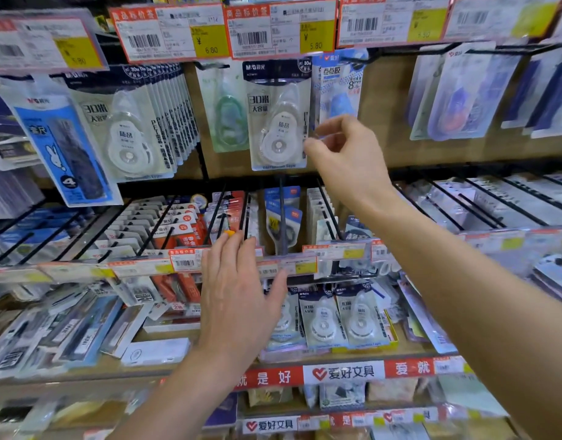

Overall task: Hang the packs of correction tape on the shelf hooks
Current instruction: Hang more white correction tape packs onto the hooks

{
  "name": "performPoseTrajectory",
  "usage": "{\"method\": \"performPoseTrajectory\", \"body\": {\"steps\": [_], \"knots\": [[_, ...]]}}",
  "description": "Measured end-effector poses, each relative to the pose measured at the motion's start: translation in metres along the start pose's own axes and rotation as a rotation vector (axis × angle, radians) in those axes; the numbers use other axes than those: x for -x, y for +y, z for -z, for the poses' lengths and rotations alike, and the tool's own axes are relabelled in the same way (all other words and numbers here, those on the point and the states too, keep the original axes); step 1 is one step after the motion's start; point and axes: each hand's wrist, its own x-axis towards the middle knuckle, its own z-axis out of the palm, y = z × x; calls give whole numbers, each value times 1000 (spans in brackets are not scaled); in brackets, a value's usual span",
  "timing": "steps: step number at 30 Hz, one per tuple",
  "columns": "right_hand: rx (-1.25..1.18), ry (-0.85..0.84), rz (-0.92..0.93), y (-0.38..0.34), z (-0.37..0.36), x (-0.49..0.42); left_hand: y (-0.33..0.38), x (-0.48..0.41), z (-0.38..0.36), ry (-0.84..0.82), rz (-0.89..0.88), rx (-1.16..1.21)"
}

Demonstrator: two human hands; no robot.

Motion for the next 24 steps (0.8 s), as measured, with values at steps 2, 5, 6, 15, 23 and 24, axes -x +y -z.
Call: {"method": "performPoseTrajectory", "body": {"steps": [2, 5, 6, 15, 23, 24], "knots": [[49, -38, 25, 8, 7, 25, 2, 8, 3, 11, -15, 24], [71, -133, -7, 20, 19, 67, 7, 24, 7, 17, -38, 89], [85, -164, -17, 25, 23, 80, 8, 31, 7, 21, -49, 126], [336, -407, -281, 114, 24, 166, 4, 86, -32, -95, -42, 224], [615, -521, -487, 200, 1, 160, -7, 64, -102, -478, 62, 3], [640, -527, -502, 206, -3, 157, -8, 57, -111, -522, 87, -8]]}}
